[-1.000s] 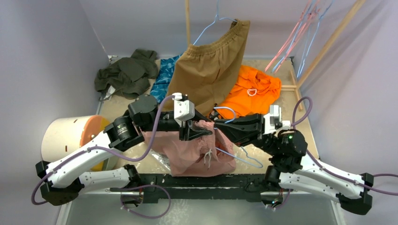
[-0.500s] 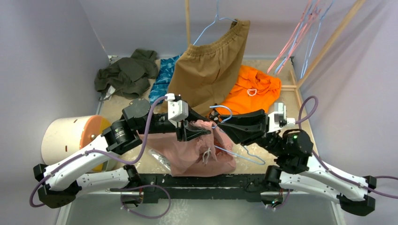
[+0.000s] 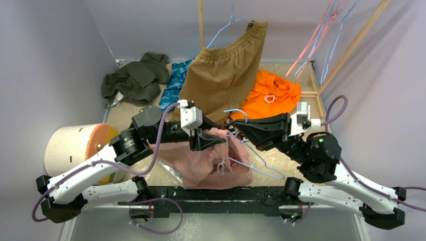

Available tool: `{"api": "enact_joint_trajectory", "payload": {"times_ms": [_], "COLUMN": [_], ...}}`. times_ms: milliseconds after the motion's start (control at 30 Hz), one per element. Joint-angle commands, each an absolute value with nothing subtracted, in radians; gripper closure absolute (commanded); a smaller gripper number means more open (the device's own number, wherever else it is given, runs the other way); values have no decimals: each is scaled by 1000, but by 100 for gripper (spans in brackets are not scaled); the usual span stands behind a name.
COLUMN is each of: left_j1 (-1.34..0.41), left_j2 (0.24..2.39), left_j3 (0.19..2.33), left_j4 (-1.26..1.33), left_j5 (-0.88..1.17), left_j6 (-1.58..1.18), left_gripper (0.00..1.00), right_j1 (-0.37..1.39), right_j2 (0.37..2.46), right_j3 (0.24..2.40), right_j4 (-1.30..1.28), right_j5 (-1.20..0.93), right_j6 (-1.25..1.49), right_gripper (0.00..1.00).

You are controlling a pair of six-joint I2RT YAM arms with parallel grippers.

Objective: Place the shorts on the hanger
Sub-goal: Hang the shorts on the hanger.

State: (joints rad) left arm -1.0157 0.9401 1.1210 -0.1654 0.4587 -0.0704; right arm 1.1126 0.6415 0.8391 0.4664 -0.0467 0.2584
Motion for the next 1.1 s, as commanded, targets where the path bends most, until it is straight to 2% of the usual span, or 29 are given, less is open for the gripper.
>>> {"api": "enact_joint_trajectory", "payload": {"times_ms": [0, 167, 767, 933, 1067], "left_j1": [-1020, -1019, -1020, -1020, -1019], "left_j2": [946, 1006, 1061, 1035, 993], "left_j3": [1141, 1180, 1221, 1229, 1224], "left_j4": [-84, -97, 93, 27, -99], "left_j5": [471, 554, 715, 653, 477], "left_j6": [-92, -109, -267, -211, -122], "left_gripper": [100, 100, 100, 100, 100], "right_j1": [1114, 1114, 1114, 1114, 1113], "right_j2": [663, 662, 678, 663, 650], "right_j3": [896, 863, 780, 769, 749], "right_j4": [442, 571, 701, 626, 575], "right_j5": [-34, -35, -144, -124, -75], "right_j6": [234, 215, 232, 199, 196], "right_gripper": [100, 100, 100, 100, 100]}}
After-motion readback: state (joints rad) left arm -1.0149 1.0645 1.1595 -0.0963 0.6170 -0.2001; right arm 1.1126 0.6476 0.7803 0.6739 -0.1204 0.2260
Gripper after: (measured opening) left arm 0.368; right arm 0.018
